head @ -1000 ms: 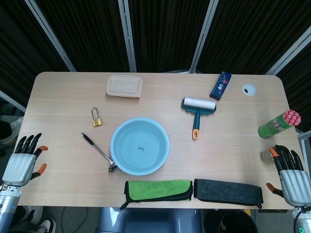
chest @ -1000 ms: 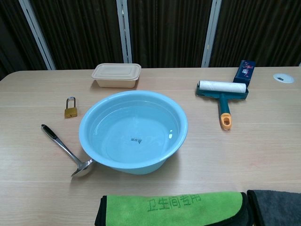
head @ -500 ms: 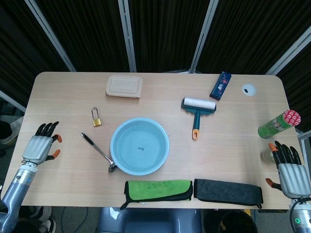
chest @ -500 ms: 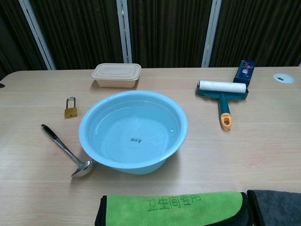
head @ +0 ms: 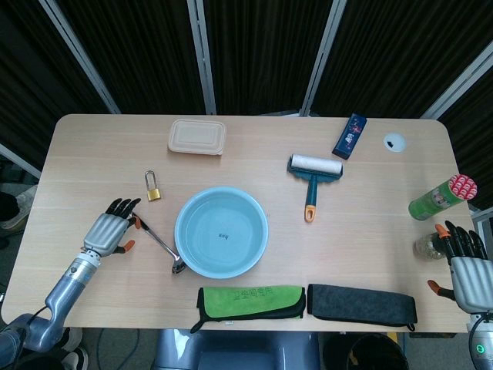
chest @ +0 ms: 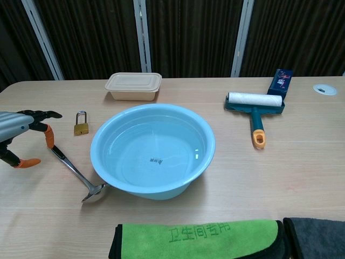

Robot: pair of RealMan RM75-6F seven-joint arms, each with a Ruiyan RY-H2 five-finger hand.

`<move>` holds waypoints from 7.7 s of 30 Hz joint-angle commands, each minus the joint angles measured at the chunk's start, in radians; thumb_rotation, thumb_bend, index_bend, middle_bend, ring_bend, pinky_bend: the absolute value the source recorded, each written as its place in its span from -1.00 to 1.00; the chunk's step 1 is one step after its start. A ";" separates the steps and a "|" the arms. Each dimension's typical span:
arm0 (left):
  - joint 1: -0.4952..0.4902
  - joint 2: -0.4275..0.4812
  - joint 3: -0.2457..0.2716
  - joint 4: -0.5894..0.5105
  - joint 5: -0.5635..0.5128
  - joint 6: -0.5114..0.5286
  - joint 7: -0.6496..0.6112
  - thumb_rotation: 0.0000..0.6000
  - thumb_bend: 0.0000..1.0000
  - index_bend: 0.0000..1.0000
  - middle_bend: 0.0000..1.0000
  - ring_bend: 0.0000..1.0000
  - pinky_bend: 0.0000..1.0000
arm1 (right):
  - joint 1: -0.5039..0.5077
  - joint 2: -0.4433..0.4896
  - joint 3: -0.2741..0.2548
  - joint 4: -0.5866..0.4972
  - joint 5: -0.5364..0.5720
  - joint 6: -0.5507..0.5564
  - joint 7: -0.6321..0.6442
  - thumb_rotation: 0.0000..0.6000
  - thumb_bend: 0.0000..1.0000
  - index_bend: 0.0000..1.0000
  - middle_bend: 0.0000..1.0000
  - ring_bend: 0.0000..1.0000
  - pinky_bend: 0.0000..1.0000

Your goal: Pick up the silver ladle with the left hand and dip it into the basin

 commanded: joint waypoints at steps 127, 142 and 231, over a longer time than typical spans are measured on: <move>-0.005 -0.044 0.088 0.050 -0.003 0.045 -0.033 1.00 -0.18 0.12 -1.00 -1.00 -1.00 | -0.014 0.017 0.006 0.007 0.006 0.041 0.036 1.00 -1.00 -1.00 -1.00 -1.00 -1.00; 0.057 0.103 0.123 -0.181 0.064 0.181 0.013 1.00 -0.18 0.14 -1.00 -1.00 -1.00 | -0.044 0.030 -0.008 -0.003 -0.033 0.097 0.053 1.00 -1.00 -1.00 -1.00 -1.00 -1.00; -0.229 -0.006 -0.016 -0.146 0.027 -0.049 -0.032 1.00 -0.18 0.16 -1.00 -1.00 -1.00 | -0.068 0.042 -0.008 -0.007 -0.069 0.130 0.080 1.00 -1.00 -1.00 -1.00 -1.00 -1.00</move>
